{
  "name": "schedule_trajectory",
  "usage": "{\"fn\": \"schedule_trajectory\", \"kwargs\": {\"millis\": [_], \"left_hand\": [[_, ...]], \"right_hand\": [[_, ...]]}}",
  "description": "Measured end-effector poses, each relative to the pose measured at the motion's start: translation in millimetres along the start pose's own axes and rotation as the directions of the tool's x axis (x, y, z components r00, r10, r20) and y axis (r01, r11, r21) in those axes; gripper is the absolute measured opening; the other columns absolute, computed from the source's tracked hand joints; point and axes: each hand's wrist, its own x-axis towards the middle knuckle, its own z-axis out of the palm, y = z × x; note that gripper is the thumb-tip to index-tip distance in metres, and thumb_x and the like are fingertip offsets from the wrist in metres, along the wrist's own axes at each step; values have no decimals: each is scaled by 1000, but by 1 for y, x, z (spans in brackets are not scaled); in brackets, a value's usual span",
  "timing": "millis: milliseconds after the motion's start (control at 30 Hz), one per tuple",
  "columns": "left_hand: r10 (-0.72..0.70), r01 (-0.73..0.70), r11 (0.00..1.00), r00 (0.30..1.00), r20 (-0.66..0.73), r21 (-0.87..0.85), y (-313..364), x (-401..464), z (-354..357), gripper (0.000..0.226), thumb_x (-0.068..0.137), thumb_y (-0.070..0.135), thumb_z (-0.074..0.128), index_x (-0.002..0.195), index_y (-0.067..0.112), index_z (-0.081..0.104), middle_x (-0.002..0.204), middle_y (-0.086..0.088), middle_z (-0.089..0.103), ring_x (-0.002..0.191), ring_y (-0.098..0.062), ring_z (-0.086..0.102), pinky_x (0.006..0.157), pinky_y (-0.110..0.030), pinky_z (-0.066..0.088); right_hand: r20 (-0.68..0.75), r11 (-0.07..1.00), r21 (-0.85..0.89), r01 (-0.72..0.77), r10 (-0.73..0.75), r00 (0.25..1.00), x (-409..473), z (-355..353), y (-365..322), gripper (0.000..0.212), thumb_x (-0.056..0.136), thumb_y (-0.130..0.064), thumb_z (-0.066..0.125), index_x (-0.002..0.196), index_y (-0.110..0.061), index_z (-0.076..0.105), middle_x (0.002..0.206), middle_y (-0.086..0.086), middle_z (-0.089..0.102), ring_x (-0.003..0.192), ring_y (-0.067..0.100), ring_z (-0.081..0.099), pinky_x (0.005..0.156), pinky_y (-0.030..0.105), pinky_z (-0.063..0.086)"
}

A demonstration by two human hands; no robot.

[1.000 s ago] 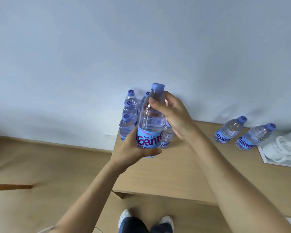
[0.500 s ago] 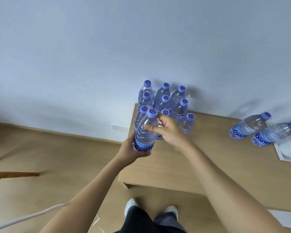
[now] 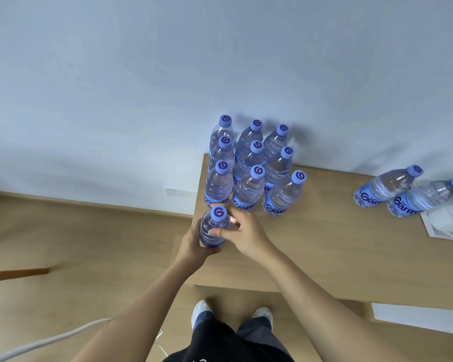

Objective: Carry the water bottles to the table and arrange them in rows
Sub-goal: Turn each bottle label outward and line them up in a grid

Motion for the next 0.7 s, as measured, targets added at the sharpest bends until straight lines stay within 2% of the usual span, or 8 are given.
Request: {"fn": "schedule_trajectory", "kwargs": {"millis": [100, 200, 233, 300, 400, 533, 633, 700], "left_hand": [[7, -5, 996, 1000, -22, 89, -2, 6, 2, 73, 63, 0, 87, 127, 12, 55, 120, -3, 51, 110, -17, 52, 85, -14, 42], [-24, 31, 989, 999, -48, 147, 2, 13, 6, 71, 66, 3, 85, 129, 10, 53, 121, -10, 43, 117, -26, 45, 100, -37, 43], [-29, 36, 988, 998, -50, 153, 3, 15, 7, 71, 66, 3, 85, 129, 10, 53, 120, -11, 43, 118, -27, 43, 102, -40, 42], [-31, 38, 989, 998, -50, 144, 7, 19, 8, 69, 67, 3, 84, 129, 10, 54, 118, -11, 43, 118, -26, 42, 103, -38, 41], [-27, 36, 990, 998, -63, 139, 10, 27, 9, 66, 68, 3, 83, 127, 9, 54, 115, -7, 45, 118, -25, 41, 102, -36, 41], [-36, 43, 994, 997, -67, 104, 15, 36, 10, 68, 67, 0, 82, 128, 10, 54, 118, -9, 49, 120, -23, 39, 103, -37, 40], [-31, 37, 994, 998, -60, 106, 14, 38, 9, 69, 66, -2, 83, 128, 9, 54, 118, -10, 49, 120, -24, 39, 104, -40, 40], [-23, 30, 993, 998, -59, 112, 15, 38, 10, 68, 66, -2, 83, 127, 9, 55, 116, -8, 49, 121, -24, 39, 104, -40, 40]], "right_hand": [[2, 1000, -20, 14, -14, 1000, 5, 1, 3, 48, 78, -14, 84, 122, -19, 65, 116, -6, 71, 111, 8, 64, 98, 23, 48], [-1, 1000, -24, 12, -12, 1000, 11, -1, 3, 50, 77, -16, 84, 123, -22, 64, 116, -9, 70, 111, 2, 63, 95, 16, 46], [-4, 999, -31, 18, -18, 1000, 14, -2, 3, 50, 77, -16, 84, 123, -22, 64, 117, -10, 69, 111, 0, 62, 93, 14, 45], [-15, 997, -68, 36, -37, 999, 19, -3, 3, 52, 77, -18, 84, 125, -20, 64, 120, -11, 66, 113, 0, 59, 94, 13, 43], [-52, 989, -135, 61, -68, 996, 26, -5, 1, 55, 76, -20, 85, 127, -15, 64, 127, -10, 49, 119, 1, 50, 102, 17, 41], [-72, 979, -191, 77, -92, 993, 34, -6, 1, 56, 77, -22, 85, 128, -14, 63, 122, -8, 39, 118, 3, 46, 104, 17, 37], [-72, 975, -205, 88, -105, 992, 36, -6, 5, 56, 77, -24, 85, 127, -15, 63, 116, -10, 38, 107, -15, 43, 97, 4, 33], [-74, 973, -215, 86, -104, 992, 36, -6, 8, 56, 77, -24, 84, 128, -16, 63, 115, -10, 38, 104, -22, 41, 93, 0, 31]]}}
